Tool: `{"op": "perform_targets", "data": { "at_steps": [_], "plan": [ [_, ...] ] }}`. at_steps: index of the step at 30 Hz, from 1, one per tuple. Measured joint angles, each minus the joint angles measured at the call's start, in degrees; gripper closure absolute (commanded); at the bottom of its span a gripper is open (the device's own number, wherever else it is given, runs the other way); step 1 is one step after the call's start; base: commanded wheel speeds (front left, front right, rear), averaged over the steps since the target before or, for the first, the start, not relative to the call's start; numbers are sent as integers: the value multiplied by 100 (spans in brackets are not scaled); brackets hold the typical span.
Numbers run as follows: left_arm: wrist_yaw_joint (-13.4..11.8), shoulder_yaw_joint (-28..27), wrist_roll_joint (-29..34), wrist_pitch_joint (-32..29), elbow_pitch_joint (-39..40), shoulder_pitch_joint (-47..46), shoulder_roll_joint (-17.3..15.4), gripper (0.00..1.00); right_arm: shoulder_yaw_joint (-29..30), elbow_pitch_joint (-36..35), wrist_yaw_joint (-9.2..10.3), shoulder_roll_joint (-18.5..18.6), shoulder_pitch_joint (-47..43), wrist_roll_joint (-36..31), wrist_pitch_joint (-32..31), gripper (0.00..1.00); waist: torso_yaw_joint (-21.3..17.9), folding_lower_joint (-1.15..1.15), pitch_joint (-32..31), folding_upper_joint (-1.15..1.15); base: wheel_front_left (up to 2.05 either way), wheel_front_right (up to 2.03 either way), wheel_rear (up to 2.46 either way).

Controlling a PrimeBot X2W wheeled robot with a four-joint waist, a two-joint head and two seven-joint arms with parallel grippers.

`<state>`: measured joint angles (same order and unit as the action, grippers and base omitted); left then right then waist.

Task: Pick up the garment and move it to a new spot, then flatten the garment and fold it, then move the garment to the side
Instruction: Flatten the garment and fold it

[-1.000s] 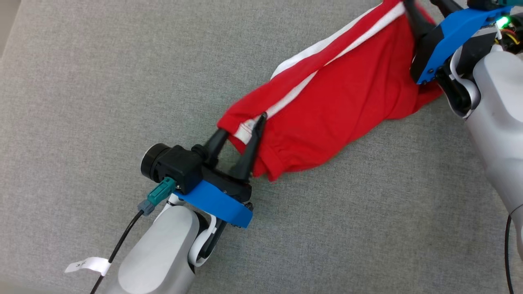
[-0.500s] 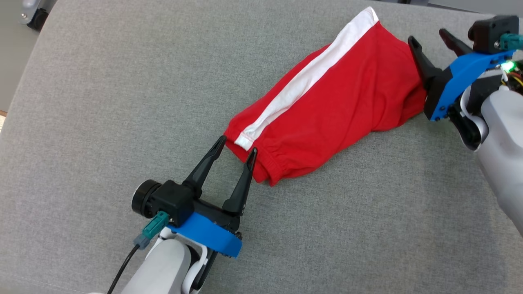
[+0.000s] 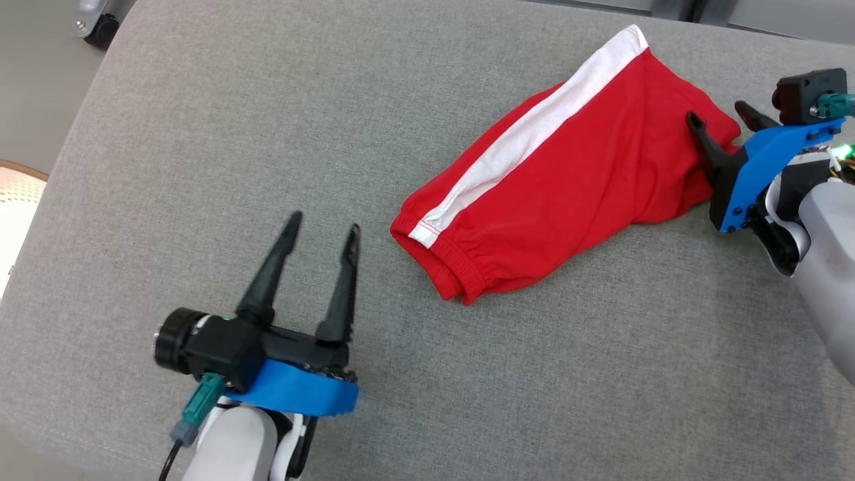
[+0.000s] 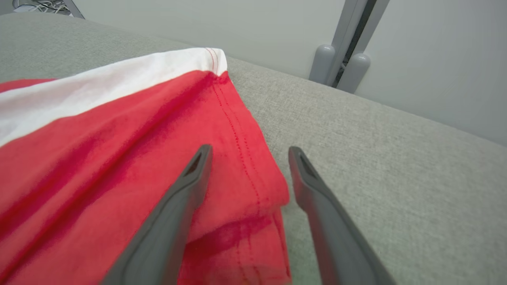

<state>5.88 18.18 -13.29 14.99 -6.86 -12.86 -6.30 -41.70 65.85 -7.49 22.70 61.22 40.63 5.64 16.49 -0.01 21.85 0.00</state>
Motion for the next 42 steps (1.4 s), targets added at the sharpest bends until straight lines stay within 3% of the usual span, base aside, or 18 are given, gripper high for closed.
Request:
{"op": "perform_targets", "data": {
  "at_steps": [8, 15, 16, 18, 29, 42],
  "plan": [
    [-332, -679, 528, 1, 589, 220, 255, 0, -230, 144, 0, 36, -9, 110, -236, 0, 61, 0, 20, 0, 0, 0, 0],
    [-794, -1068, 664, 1, 846, 326, 318, 0, -415, 194, 0, 37, 23, 189, -465, 0, 80, 0, 33, 0, 0, 0, 0],
    [-801, -1072, 669, 0, 856, 338, 322, 0, -438, 180, 0, 33, 23, 191, -468, 40, 80, 0, 31, 0, 0, 0, 0],
    [-844, -1071, 684, 1, 869, 343, 331, 0, -478, 153, 0, 24, 23, 255, -477, 99, 83, 0, 26, 0, 0, 0, 0],
    [-945, -1045, 728, 0, 793, 405, 333, 0, -642, 12, 0, -30, -75, 504, -238, 100, -37, 1, -80, 0, 0, 0, 0],
    [-823, -1405, 996, 1, 691, 680, 337, 0, -600, -898, 0, 249, -1264, 1416, 568, 100, -703, 1, -472, 0, 0, 0, 0]
  ]
}}
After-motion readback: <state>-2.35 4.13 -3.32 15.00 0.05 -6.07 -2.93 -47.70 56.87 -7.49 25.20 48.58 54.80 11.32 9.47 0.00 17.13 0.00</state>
